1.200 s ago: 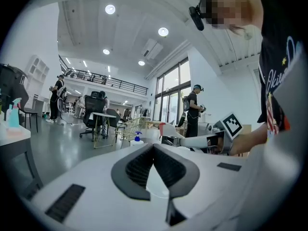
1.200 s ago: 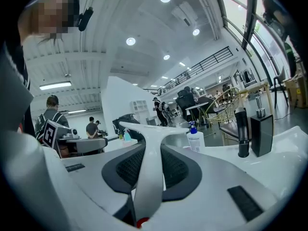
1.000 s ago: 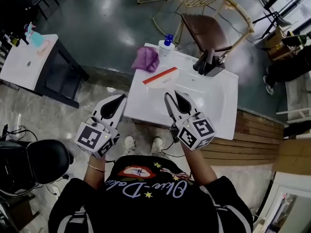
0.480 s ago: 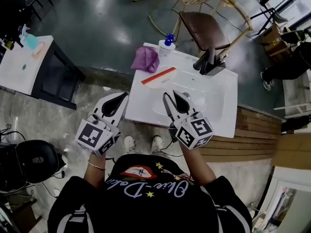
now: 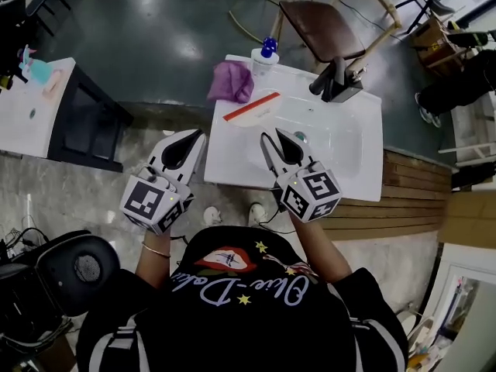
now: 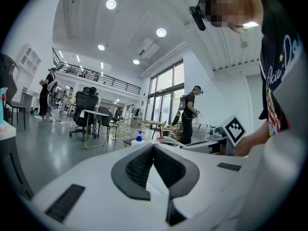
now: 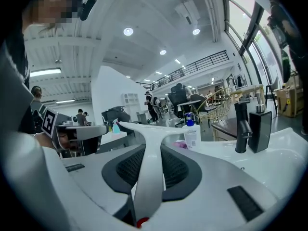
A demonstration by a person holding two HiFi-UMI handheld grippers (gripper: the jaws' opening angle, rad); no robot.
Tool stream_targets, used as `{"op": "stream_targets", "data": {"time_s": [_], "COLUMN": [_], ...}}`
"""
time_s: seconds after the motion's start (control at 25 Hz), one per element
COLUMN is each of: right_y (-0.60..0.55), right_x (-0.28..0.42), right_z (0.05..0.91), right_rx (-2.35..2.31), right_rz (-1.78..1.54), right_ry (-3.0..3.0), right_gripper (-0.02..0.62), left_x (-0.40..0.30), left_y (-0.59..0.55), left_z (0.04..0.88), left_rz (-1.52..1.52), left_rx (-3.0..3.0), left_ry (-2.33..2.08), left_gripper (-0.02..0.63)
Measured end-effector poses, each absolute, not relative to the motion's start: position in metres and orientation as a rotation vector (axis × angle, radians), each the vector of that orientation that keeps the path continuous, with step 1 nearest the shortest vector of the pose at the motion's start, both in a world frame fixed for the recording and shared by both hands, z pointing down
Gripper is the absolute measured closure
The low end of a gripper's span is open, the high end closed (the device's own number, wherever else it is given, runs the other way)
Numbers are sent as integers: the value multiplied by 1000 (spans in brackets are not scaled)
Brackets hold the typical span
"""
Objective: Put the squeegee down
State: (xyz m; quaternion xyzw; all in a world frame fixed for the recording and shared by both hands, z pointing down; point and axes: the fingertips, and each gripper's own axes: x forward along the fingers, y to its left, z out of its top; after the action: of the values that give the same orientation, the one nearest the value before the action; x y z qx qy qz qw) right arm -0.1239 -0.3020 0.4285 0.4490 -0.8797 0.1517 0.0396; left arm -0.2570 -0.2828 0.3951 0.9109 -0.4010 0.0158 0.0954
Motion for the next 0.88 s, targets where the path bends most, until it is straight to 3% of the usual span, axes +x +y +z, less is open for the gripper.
{"op": "stream_targets", "data": {"time_s": [0.88], "right_y": [-316], "right_x": [-151], "right_z": [481], "right_rx": [1362], "right_rz": [495], "right_ry": [-2550], "right_gripper": [486], "left_x": [-283], "left_y": [-312], "left_z": [410], "left_rz": [33], "left_rx": [2706], "left_ry": [-1152], "left_gripper": [611]}}
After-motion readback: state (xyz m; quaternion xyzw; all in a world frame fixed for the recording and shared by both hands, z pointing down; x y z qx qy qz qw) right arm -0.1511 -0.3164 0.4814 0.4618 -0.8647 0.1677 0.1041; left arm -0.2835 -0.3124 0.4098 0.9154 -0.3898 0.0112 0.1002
